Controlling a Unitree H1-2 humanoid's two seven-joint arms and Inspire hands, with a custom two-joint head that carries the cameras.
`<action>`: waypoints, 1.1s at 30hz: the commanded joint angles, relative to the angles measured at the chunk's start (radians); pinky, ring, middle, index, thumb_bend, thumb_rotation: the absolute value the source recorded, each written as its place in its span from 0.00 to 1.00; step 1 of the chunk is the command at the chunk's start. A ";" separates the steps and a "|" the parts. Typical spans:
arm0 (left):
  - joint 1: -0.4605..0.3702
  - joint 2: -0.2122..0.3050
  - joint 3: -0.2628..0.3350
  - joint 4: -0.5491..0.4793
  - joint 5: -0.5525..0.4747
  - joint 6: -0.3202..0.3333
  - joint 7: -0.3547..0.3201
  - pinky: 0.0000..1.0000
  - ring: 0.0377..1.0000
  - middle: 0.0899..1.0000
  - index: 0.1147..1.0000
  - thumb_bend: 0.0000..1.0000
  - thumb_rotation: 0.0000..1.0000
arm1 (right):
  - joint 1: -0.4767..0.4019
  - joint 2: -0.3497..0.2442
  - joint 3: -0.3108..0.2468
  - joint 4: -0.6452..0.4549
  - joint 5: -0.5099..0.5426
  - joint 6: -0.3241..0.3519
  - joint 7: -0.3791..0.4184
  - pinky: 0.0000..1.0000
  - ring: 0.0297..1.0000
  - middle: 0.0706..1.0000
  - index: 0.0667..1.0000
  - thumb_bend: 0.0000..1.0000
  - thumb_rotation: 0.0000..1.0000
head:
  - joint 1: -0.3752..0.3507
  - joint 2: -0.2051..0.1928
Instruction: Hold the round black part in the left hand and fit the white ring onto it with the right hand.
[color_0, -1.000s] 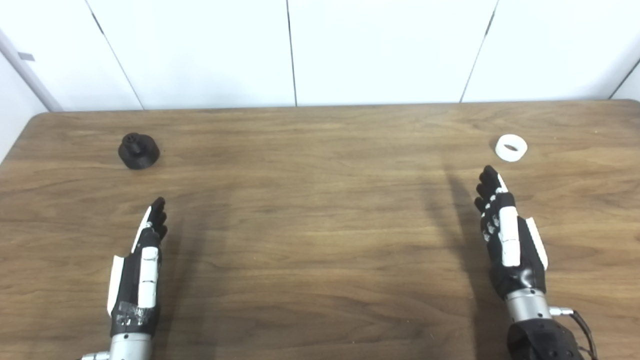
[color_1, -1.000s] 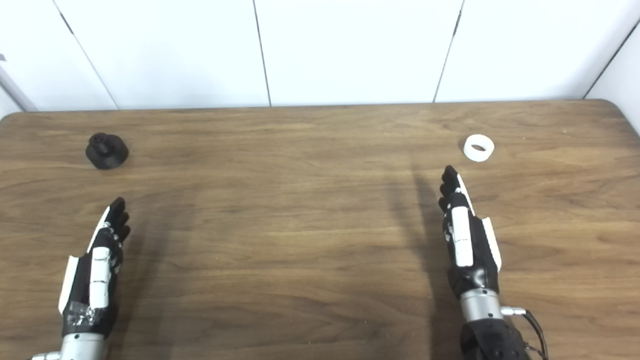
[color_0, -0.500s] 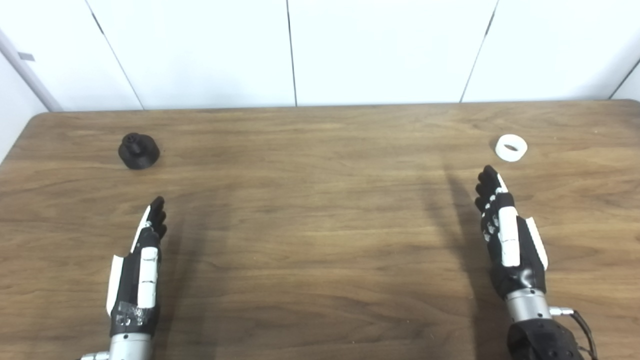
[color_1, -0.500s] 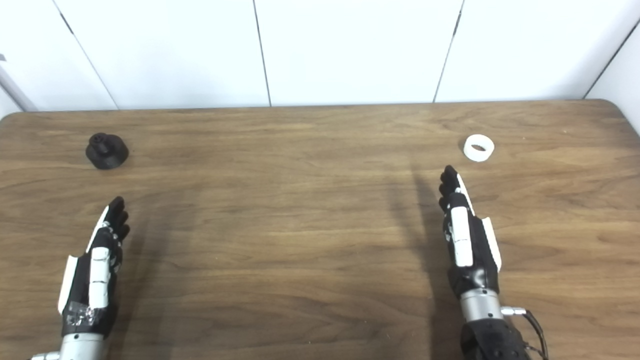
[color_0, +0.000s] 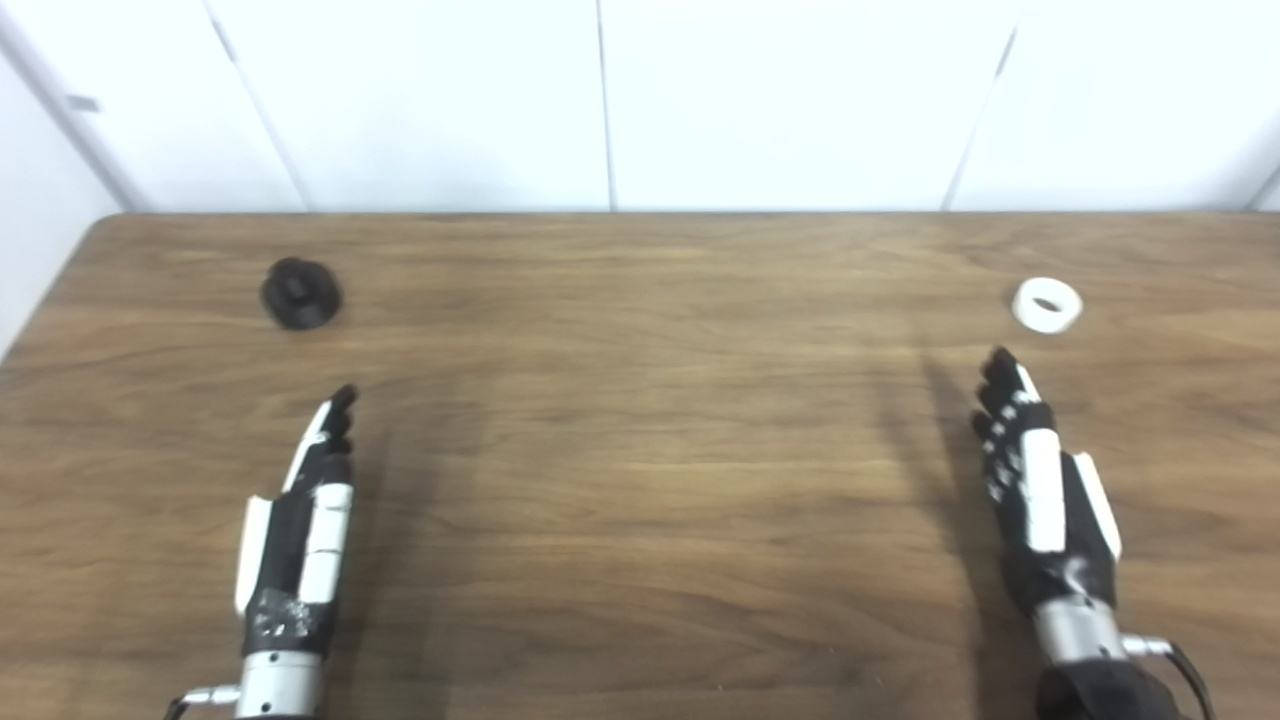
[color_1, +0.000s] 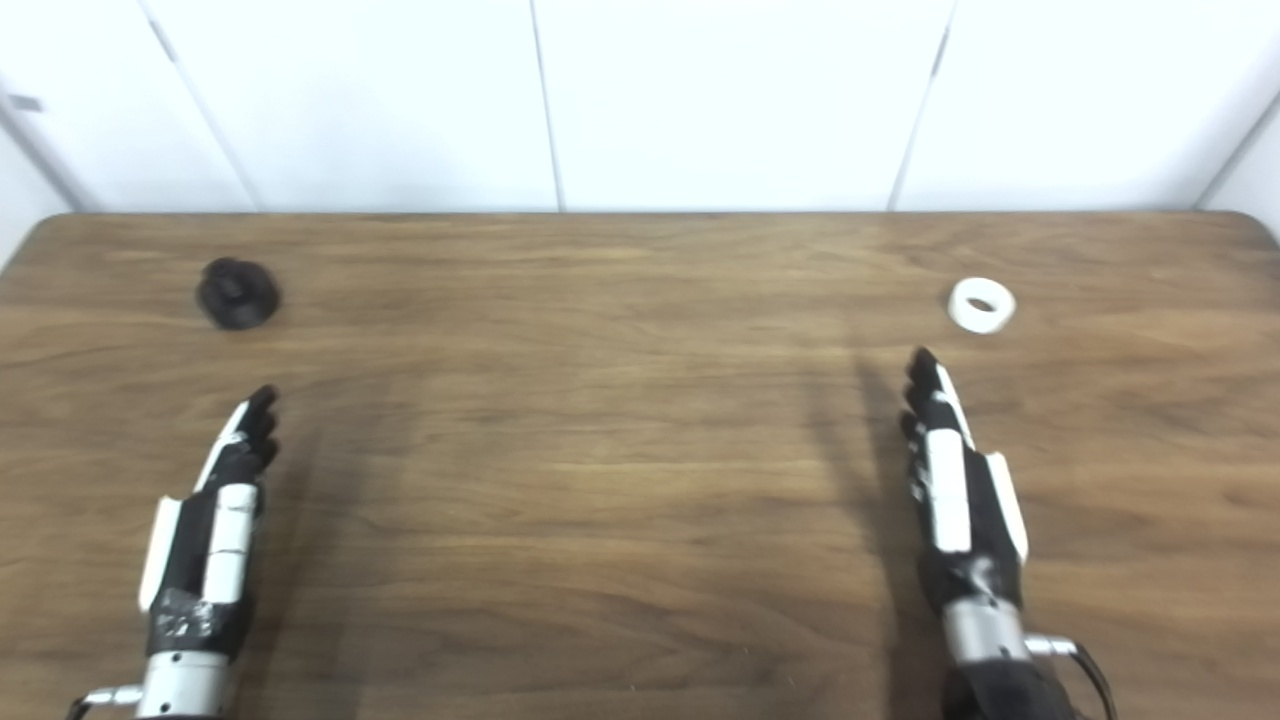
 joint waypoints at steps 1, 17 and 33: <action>0.014 -0.048 -0.015 0.012 0.014 -0.041 0.014 1.00 1.00 0.99 0.93 0.53 0.85 | 0.054 -0.029 -0.005 -0.014 0.009 -0.055 0.015 1.00 1.00 1.00 0.98 0.50 1.00 | 0.001 0.001; 0.009 -0.067 -0.068 0.107 0.089 -0.164 0.050 1.00 1.00 0.98 0.94 0.50 0.84 | 0.042 -0.040 -0.034 0.060 0.044 -0.105 0.068 1.00 1.00 0.98 0.97 0.53 1.00 | 0.133 -0.120; 0.003 -0.060 -0.045 -0.025 0.221 0.013 0.121 0.99 0.99 0.96 0.91 0.76 0.41 | 0.044 -0.040 -0.028 0.073 0.019 -0.128 0.066 1.00 0.99 0.95 0.93 0.60 1.00 | 0.098 -0.113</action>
